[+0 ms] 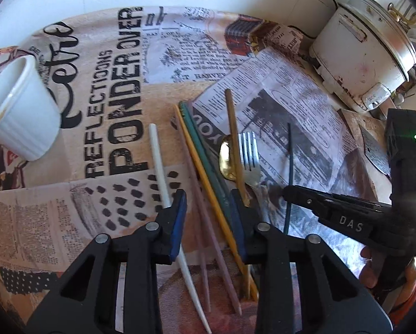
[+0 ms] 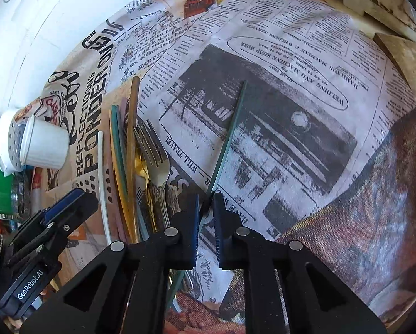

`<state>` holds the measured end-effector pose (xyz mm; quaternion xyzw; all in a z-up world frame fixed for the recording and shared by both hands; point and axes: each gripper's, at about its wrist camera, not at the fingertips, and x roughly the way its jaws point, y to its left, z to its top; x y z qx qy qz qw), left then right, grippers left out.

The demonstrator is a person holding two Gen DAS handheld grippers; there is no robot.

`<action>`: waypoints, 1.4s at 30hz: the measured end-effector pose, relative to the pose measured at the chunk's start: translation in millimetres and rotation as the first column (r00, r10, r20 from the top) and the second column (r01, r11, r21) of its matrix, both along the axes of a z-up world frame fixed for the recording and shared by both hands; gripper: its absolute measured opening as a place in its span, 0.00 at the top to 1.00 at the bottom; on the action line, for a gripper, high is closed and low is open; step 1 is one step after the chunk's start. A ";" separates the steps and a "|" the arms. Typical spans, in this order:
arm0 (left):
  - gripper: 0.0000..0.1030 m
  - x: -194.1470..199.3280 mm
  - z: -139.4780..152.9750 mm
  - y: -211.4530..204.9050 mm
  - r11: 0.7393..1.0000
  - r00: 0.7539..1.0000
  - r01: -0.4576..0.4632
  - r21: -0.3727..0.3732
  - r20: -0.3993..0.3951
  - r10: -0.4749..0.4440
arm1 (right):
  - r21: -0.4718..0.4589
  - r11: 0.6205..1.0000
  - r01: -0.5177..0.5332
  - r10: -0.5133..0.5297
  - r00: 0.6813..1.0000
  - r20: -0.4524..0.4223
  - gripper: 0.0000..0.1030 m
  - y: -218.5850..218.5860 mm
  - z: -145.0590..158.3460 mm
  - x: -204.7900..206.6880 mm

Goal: Organize utensils
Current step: 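Grasp the brown wooden chopstick with the left tool while the right tool grasps the dark green chopstick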

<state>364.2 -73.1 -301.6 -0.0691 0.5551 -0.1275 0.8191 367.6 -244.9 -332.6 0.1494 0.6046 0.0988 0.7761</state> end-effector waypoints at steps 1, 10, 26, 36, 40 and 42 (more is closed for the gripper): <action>0.74 1.8 -1.0 -2.6 1.000 1.000 0.008 -0.014 -0.009 -0.008 | -0.018 1.000 -0.012 0.012 1.000 0.009 0.92 0.5 1.1 0.5; 0.86 23.5 -13.2 -27.0 0.998 0.997 0.039 -0.048 -0.069 -0.043 | -0.050 0.995 -0.089 0.089 0.996 -0.002 0.95 -4.5 -0.6 10.0; 0.94 48.7 -30.3 -41.9 1.000 0.991 0.024 -0.008 -0.129 -0.025 | -0.169 0.965 -0.200 0.206 0.978 0.017 0.94 23.4 -3.0 9.9; 0.95 27.0 -1.4 -27.5 0.999 0.998 -0.010 -0.035 -0.056 0.008 | -0.074 0.981 -0.177 0.179 0.984 0.018 0.95 9.0 -1.1 15.2; 0.95 13.8 20.5 -16.8 0.999 1.000 -0.031 -0.040 0.005 0.031 | -0.068 0.983 -0.170 0.175 0.983 0.065 0.95 4.9 14.4 12.0; 0.95 6.6 32.6 -9.7 0.998 0.998 -0.048 -0.041 0.040 0.049 | -0.060 0.983 -0.173 0.178 0.979 0.094 0.95 6.3 23.8 11.8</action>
